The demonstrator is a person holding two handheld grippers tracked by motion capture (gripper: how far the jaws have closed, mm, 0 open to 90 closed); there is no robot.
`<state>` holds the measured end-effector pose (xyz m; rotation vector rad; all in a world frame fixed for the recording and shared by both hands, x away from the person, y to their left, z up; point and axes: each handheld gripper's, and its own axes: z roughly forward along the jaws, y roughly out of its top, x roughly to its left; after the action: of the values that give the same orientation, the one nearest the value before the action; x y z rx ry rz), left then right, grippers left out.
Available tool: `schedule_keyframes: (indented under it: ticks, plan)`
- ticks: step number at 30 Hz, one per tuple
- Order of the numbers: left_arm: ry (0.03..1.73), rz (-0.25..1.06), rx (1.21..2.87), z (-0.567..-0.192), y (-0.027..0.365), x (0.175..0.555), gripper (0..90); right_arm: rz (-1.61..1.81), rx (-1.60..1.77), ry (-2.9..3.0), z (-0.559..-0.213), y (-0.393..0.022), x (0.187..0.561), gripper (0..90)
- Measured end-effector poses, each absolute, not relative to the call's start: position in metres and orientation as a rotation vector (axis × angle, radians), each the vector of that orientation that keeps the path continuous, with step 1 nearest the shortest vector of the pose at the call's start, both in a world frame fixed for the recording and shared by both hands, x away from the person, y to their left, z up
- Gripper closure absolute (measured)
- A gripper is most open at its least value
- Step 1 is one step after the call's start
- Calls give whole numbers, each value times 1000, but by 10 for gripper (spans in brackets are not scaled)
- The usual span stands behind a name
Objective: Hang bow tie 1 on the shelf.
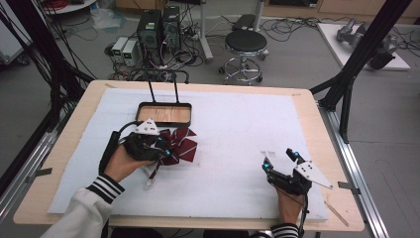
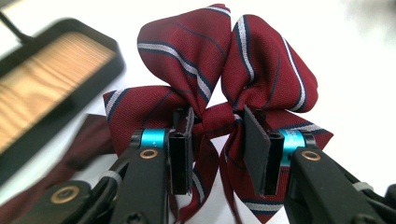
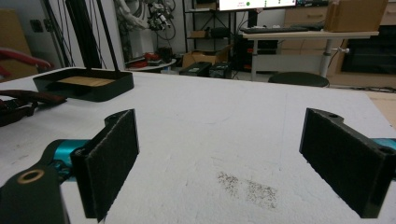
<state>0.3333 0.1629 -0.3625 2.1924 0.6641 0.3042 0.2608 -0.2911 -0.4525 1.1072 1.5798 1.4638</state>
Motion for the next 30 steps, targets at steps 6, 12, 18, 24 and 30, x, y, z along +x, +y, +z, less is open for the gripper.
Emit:
schedule_keyframes:
  ticks: [6, 12, 18, 24, 30]
  plan:
    - [674, 395, 2115, -340, 180, 329, 651, 1462, 1109, 1581, -452, -291, 261, 110]
    - [698, 476, 2019, -331, 192, 329, 651, 1463, 1114, 1581, -452, -291, 261, 110]
    - [719, 548, 1944, -324, 203, 331, 650, 1463, 1110, 1581, -452, -291, 261, 110]
    - [752, 619, 1888, -313, 218, 336, 651, 1462, 1115, 1581, -452, -291, 261, 110]
    - [791, 706, 1817, -308, 229, 341, 651, 1462, 1118, 1580, -452, -291, 261, 110]
